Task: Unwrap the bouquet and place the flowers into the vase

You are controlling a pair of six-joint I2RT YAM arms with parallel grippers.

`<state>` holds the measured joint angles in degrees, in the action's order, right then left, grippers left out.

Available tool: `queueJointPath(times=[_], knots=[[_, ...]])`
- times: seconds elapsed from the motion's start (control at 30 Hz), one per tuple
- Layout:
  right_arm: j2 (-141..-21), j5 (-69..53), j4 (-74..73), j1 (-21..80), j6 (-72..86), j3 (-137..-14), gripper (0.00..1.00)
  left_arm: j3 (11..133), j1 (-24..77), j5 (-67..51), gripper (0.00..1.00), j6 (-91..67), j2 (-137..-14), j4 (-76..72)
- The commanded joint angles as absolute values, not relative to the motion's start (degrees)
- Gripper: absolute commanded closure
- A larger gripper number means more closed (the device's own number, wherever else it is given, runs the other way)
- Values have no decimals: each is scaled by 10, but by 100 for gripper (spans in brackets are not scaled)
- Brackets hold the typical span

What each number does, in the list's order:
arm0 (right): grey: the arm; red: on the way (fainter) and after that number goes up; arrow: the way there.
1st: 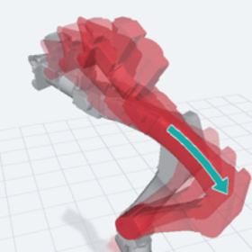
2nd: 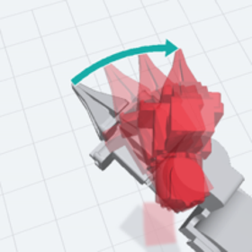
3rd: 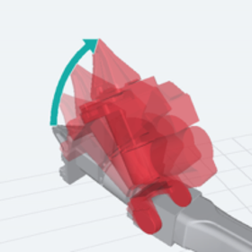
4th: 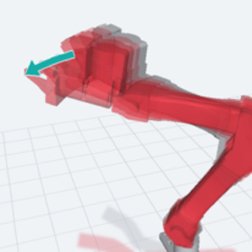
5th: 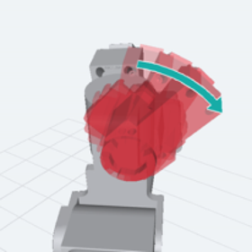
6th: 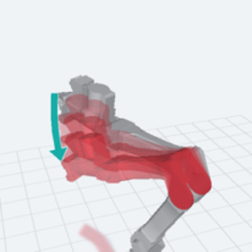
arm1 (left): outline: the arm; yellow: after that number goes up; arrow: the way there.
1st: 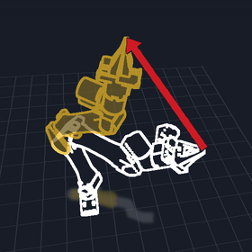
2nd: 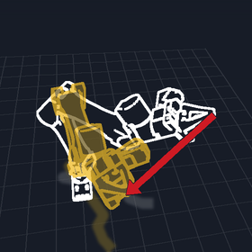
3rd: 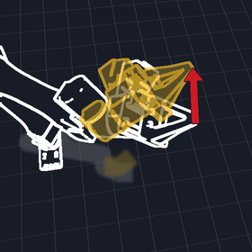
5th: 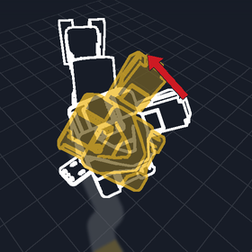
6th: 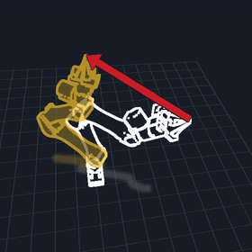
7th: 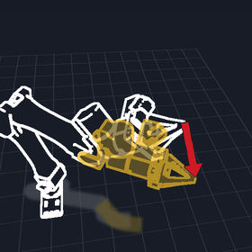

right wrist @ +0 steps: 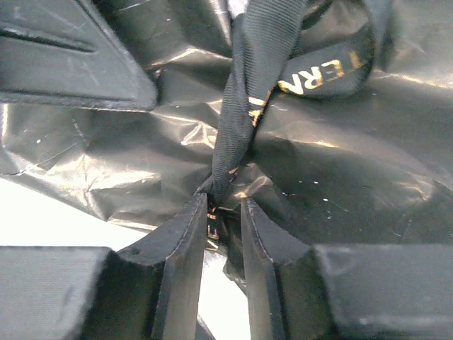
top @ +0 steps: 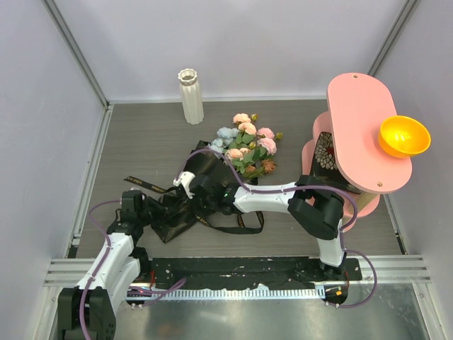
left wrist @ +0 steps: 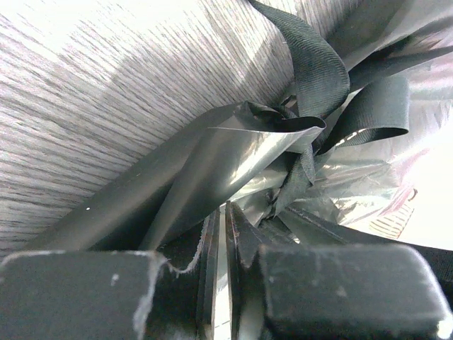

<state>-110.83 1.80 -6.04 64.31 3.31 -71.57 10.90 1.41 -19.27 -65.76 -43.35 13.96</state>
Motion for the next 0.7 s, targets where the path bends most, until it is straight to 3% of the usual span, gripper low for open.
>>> queueJointPath(times=[0.0, 0.1, 0.23, 0.3, 0.4, 0.53, 0.67], knots=[[-1090, -57, -24, 650, 34, -710, 65, 106, 15, -192, 88, -656, -436, 132], [-1086, -44, -8, 651, 46, -694, 66, 106, 16, -205, 84, -654, -439, 118], [-1092, -11, -39, 651, 37, -710, 92, 106, 16, -220, 73, -654, -442, 105], [-1083, -3, -46, 650, 36, -711, 98, 108, 17, -221, 71, -652, -444, 102], [-1047, 45, -59, 651, 39, -708, 99, 105, 16, -193, 70, -656, -451, 106], [-992, 94, -54, 650, 62, -680, 99, 94, 16, -185, 82, -664, -482, 92], [-954, 85, -20, 650, 107, -641, 99, 102, 16, -181, 84, -659, -508, 81]])
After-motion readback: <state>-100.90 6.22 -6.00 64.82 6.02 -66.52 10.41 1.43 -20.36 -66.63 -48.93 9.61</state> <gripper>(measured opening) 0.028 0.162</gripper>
